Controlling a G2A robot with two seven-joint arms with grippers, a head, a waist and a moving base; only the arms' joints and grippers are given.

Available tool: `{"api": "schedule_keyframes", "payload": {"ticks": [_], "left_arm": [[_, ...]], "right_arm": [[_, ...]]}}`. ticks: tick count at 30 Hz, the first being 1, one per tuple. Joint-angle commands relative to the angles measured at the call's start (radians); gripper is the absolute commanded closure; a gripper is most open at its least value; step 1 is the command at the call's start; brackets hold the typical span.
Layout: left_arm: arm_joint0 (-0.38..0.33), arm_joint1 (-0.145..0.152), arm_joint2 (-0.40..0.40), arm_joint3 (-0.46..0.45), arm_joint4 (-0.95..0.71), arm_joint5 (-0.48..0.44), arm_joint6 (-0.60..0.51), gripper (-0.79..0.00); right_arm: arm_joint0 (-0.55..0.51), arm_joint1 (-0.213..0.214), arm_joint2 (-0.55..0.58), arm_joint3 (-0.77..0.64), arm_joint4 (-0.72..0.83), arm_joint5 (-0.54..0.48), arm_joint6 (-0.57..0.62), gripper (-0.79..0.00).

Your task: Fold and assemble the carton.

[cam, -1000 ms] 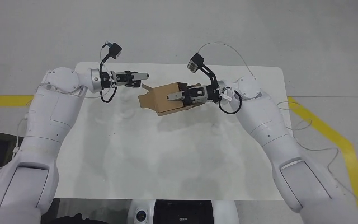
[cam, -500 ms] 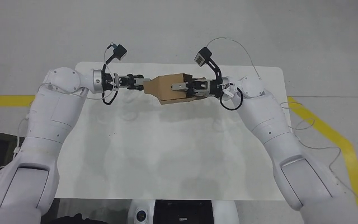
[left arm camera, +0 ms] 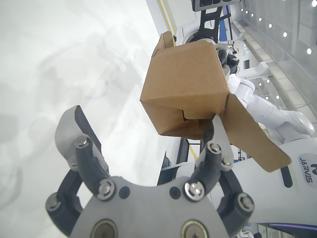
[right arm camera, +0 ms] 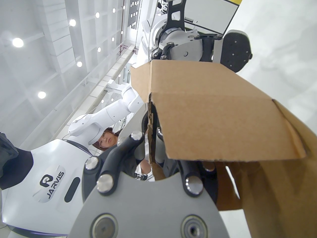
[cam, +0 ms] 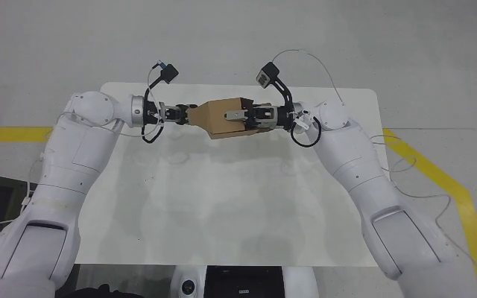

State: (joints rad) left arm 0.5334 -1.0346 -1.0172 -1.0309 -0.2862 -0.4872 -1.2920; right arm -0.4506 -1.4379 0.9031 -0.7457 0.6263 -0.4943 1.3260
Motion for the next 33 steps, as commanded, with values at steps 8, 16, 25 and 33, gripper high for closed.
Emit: {"api": "schedule_keyframes", "payload": {"ticks": [8,16,25,33], "left_arm": [[0.0,0.001,0.001,0.002,0.001,0.001,0.005,-0.785],[0.0,0.002,0.001,0.001,0.001,-0.003,0.009,-0.785],[-0.001,0.002,0.002,0.002,-0.001,-0.002,0.009,-0.785],[-0.003,0.002,0.004,0.001,-0.002,-0.003,0.008,-0.785]], "right_arm": [[-0.004,-0.004,-0.001,-0.009,0.0,0.007,0.007,0.0],[-0.004,-0.006,0.002,-0.01,-0.003,0.012,0.012,0.0],[-0.006,-0.008,0.005,-0.012,-0.006,0.014,0.014,0.0],[-0.007,-0.009,0.006,-0.013,-0.009,0.019,0.018,0.0]]}}
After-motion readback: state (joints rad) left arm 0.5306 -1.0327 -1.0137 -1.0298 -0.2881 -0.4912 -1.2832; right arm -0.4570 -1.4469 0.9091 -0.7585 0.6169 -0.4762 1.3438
